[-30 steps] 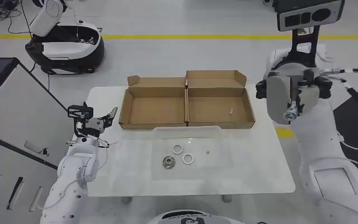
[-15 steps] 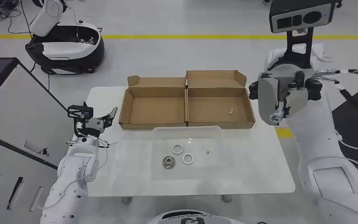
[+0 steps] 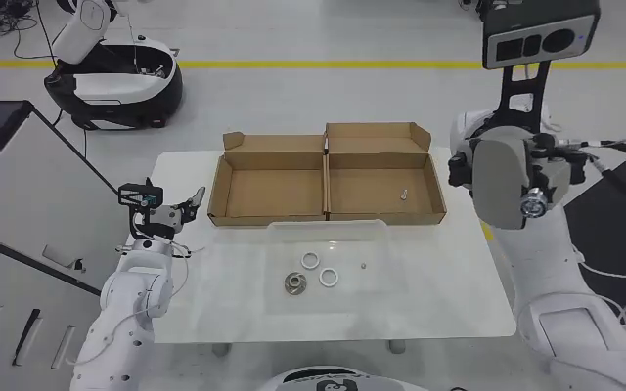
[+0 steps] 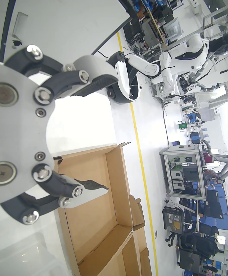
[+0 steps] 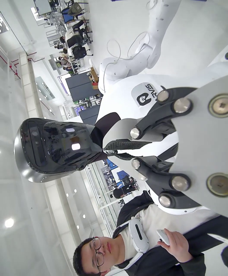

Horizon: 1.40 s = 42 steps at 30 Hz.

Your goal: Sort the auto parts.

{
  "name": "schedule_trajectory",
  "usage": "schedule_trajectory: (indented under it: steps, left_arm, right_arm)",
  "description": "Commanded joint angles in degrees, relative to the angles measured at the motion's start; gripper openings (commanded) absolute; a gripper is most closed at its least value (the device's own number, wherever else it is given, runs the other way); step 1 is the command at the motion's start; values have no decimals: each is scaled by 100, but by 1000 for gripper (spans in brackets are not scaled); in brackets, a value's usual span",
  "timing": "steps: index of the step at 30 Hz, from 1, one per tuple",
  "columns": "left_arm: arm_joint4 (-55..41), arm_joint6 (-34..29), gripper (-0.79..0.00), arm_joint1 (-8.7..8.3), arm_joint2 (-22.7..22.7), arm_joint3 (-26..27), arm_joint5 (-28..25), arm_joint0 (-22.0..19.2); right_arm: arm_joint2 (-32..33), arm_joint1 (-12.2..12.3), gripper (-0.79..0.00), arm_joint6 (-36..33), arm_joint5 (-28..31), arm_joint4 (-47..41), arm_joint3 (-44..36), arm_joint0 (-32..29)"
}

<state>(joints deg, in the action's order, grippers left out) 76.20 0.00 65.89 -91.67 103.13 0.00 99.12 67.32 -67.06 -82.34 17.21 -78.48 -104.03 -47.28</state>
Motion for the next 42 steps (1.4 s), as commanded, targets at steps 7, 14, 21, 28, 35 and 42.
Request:
schedule_trajectory:
  steps: [7,14,21,28,35,42]
  left_arm:
    - [0,0,0,0,0,0,0,0]
    - [0,0,0,0,0,0,0,0]
    - [0,0,0,0,0,0,0,0]
    - [0,0,0,0,0,0,0,0]
    - [0,0,0,0,0,0,0,0]
    - [0,0,0,0,0,0,0,0]
  right_arm:
    - [84,0,-785,24,-290,779,5,-19]
    - [154,7,-785,7,-518,1214,-23,-47]
    - [118,-76,-785,4,-294,551,-135,-150]
    - [47,-193,-785,27,30,-91,-227,-200]
    - [78,-223,-785,153,-74,473,-160,-180]
    - [122,-202,-785,193,-412,1299,-167,-160]
